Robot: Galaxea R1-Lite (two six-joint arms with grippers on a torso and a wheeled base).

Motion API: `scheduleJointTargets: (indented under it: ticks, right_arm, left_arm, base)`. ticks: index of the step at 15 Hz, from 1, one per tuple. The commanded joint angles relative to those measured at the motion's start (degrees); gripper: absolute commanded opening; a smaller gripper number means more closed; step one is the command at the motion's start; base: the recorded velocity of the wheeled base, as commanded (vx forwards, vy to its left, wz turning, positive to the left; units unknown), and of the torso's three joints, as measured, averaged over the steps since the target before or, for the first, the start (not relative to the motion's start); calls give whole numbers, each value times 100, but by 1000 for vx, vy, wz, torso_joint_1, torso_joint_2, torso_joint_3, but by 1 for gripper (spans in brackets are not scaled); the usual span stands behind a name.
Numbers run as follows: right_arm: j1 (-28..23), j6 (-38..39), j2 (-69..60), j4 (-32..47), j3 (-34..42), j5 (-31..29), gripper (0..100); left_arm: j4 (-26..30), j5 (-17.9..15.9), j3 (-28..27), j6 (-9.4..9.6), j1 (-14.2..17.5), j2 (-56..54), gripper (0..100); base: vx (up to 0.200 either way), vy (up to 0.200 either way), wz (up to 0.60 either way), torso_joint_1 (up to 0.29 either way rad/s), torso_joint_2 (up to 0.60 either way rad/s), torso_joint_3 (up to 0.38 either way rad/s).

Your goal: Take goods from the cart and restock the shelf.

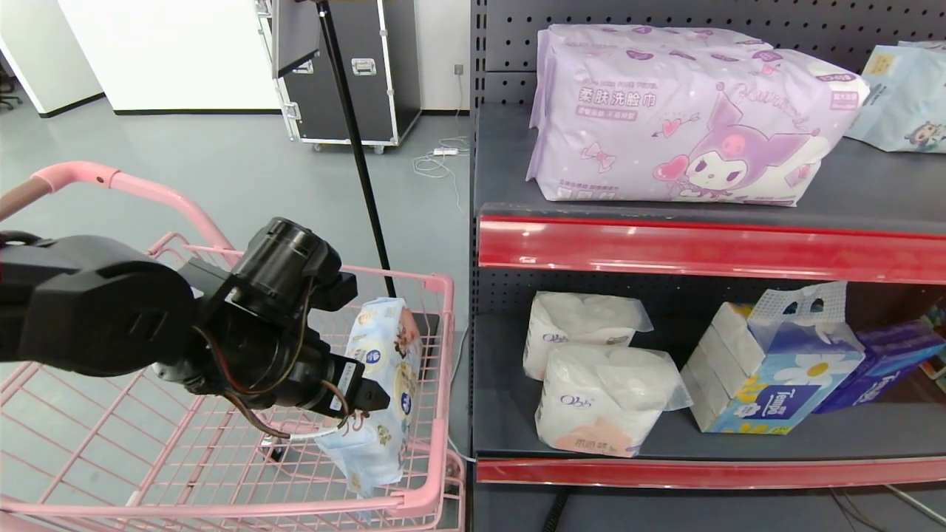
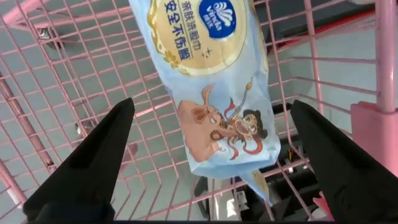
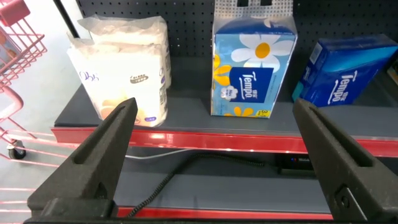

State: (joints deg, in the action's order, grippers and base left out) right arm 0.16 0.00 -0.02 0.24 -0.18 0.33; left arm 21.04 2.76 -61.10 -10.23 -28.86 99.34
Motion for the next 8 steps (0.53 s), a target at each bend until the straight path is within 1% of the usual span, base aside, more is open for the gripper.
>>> scheduleJointTargets:
  ticks: [1,3,6,7,8]
  right_arm:
    - [2,0,2,2,1,2,100]
    - [2,0,2,2,1,2,100]
    - [2,0,2,2,1,2,100]
    - [2,0,2,2,1,2,100]
    - [2,0,2,2,1,2,100]
  left_arm:
    - [-109,6,37,3,-41,191,100]
    - [-179,6,37,-6,-112,252,100]
    - [-364,6,37,-6,-112,481,100]
    - [-540,6,37,-14,-112,578,100]
    - [-540,6,37,-14,-112,578,100]
  base:
    - [0,0,0,0,0,0]
    - [0,0,0,0,0,0]
    - [0,0,0,0,0,0]
    - [0,0,0,0,0,0]
    - [0,0,0,0,0,0]
